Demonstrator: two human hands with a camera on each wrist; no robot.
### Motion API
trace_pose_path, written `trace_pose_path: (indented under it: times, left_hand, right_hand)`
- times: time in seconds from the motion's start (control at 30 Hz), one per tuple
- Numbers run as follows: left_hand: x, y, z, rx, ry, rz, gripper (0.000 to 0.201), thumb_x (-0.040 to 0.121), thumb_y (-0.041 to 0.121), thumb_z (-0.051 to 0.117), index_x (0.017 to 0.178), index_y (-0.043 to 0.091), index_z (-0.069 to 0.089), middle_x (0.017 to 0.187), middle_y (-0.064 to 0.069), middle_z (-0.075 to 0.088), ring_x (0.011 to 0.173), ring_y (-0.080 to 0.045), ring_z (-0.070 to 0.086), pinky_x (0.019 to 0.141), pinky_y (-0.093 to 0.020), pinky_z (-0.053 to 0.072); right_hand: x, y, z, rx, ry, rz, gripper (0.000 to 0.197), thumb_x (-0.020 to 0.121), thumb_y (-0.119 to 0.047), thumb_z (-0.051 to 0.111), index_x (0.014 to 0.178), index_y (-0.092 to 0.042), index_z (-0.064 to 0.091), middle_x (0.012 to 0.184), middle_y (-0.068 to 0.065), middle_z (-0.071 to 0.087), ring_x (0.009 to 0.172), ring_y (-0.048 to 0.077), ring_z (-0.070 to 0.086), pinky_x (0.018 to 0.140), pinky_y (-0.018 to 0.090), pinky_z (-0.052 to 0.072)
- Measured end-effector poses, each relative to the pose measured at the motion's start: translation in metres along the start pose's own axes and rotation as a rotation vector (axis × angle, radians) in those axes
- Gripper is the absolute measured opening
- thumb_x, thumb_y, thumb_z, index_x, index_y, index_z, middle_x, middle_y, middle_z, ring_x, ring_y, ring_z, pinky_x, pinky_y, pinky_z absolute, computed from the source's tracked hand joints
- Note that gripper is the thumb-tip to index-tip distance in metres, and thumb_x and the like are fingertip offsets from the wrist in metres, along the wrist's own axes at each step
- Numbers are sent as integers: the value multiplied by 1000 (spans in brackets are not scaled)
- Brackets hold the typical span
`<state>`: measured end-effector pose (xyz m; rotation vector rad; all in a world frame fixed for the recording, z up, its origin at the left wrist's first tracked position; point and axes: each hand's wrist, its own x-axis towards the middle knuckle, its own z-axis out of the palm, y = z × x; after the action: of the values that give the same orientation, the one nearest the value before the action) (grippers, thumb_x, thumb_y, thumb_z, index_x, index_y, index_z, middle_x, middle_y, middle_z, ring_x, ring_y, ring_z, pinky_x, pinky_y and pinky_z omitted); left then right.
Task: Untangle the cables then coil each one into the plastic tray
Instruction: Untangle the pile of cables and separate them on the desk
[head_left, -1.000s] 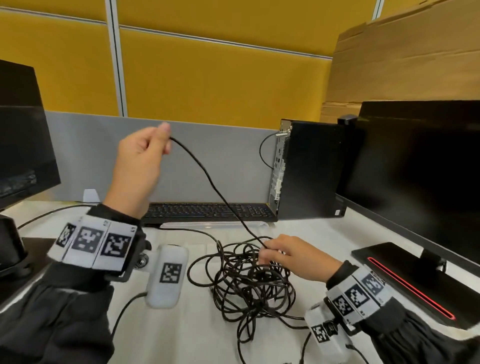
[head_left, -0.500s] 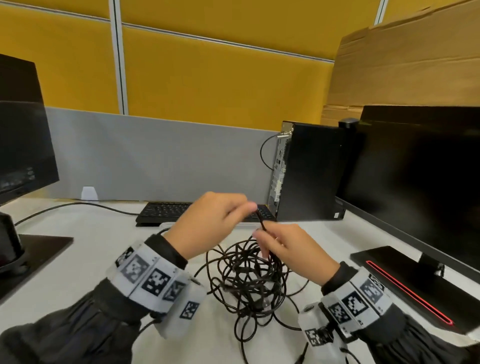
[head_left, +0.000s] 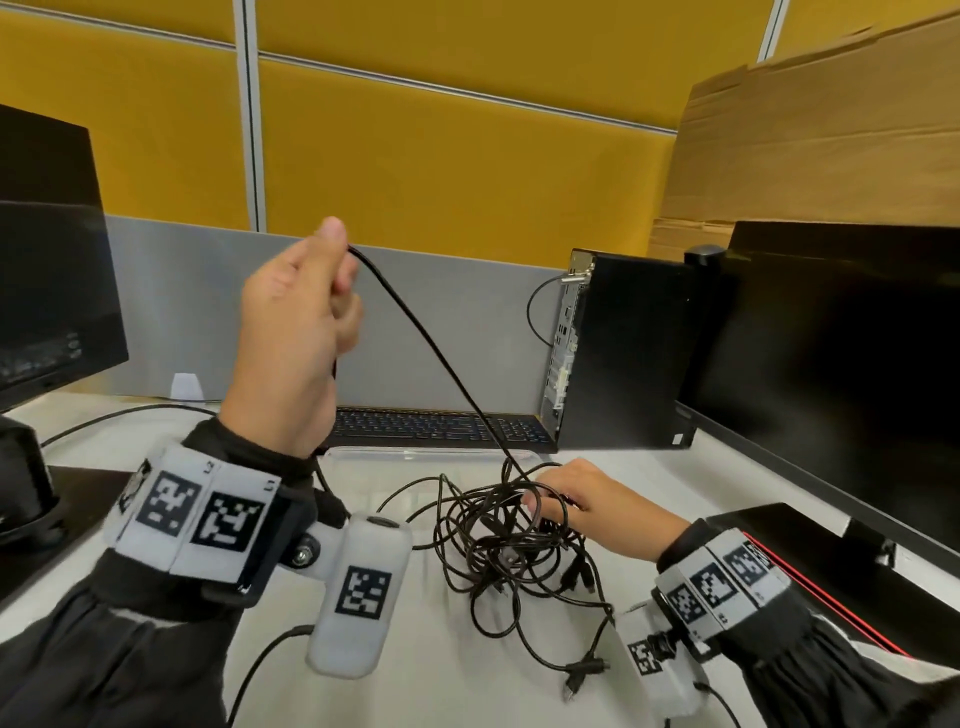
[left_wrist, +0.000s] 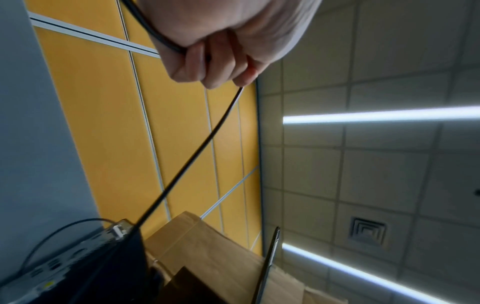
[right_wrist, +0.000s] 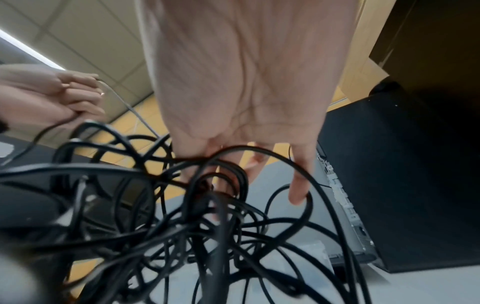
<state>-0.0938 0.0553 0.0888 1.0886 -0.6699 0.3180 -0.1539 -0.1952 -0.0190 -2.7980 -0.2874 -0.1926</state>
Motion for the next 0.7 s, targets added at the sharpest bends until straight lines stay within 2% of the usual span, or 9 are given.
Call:
trace_pose_path:
  times: [0.17, 0.23, 0.3, 0.4, 0.47, 0.53, 0.57, 0.63, 0.7]
  left_hand:
    - [18, -4, -21, 234, 94, 80, 40, 100, 29, 38, 62, 19, 41, 54, 6, 34, 48, -8, 28, 50, -26, 21]
    - [29, -19, -40, 786, 91, 123, 32, 99, 26, 38, 75, 19, 57, 74, -5, 54, 67, -16, 48, 66, -32, 34]
    - [28, -31, -45, 1359, 71, 249, 23, 96, 23, 42, 111, 18, 60, 113, -13, 57, 106, -30, 48, 89, -45, 32]
    - [-2, -47, -12, 1378, -294, 485, 43, 93, 34, 36, 132, 18, 46, 137, -3, 47, 131, -18, 33, 108, -58, 11]
    - [-22, -59, 14, 1301, -653, 317, 48, 95, 45, 27, 138, 25, 37, 141, 8, 43, 137, -8, 25, 113, -55, -5]
    - [-30, -76, 27, 1286, -939, 111, 42, 98, 46, 27, 134, 29, 41, 127, 12, 56, 126, -7, 42, 116, -47, -1]
    - [-31, -84, 29, 1241, -1004, 54, 41, 97, 49, 27, 124, 28, 50, 111, 10, 63, 110, -9, 52, 113, -41, 15]
    - [-31, -97, 25, 1074, -1010, -33, 47, 91, 60, 28, 95, 25, 59, 81, 9, 61, 79, -9, 53, 81, -28, 39]
    - [-33, -109, 20, 914, -980, -97, 43, 94, 54, 36, 76, 19, 54, 66, 10, 49, 62, -6, 44, 62, -23, 35]
  right_hand:
    - [-5, -3, 1, -91, 19, 84, 41, 94, -47, 34, 85, -16, 59, 86, -4, 58, 92, 10, 43, 84, 31, 42]
    - [-8, -8, 2, -94, 59, 80, 41, 96, -45, 35, 79, -13, 55, 80, 1, 57, 88, 10, 42, 79, 33, 44]
    - [-7, -13, 0, -61, 75, 83, 39, 98, -39, 37, 76, -12, 52, 77, 5, 55, 84, 10, 41, 76, 32, 42]
    - [-3, -27, -6, -36, 60, 65, 41, 99, -35, 37, 76, -6, 53, 74, 11, 55, 82, 16, 43, 71, 26, 36]
    - [0, -37, -10, -18, 54, 14, 41, 100, -32, 38, 80, -2, 58, 69, 7, 54, 78, 13, 49, 69, 21, 35]
    - [2, -45, -15, -13, 56, 0, 32, 100, -23, 39, 96, -3, 64, 65, -10, 46, 71, 0, 50, 66, 15, 34]
    - [2, -46, -16, -17, 56, 7, 30, 100, -18, 38, 102, -5, 65, 65, -13, 42, 66, -2, 48, 65, 13, 33]
    - [3, -44, -16, -11, 60, 33, 30, 100, -17, 37, 102, -6, 65, 66, -11, 46, 61, 3, 46, 62, 18, 32]
    - [2, -40, -12, 66, 86, 17, 26, 99, -21, 42, 93, -12, 66, 75, -7, 58, 66, 4, 49, 63, 17, 37]
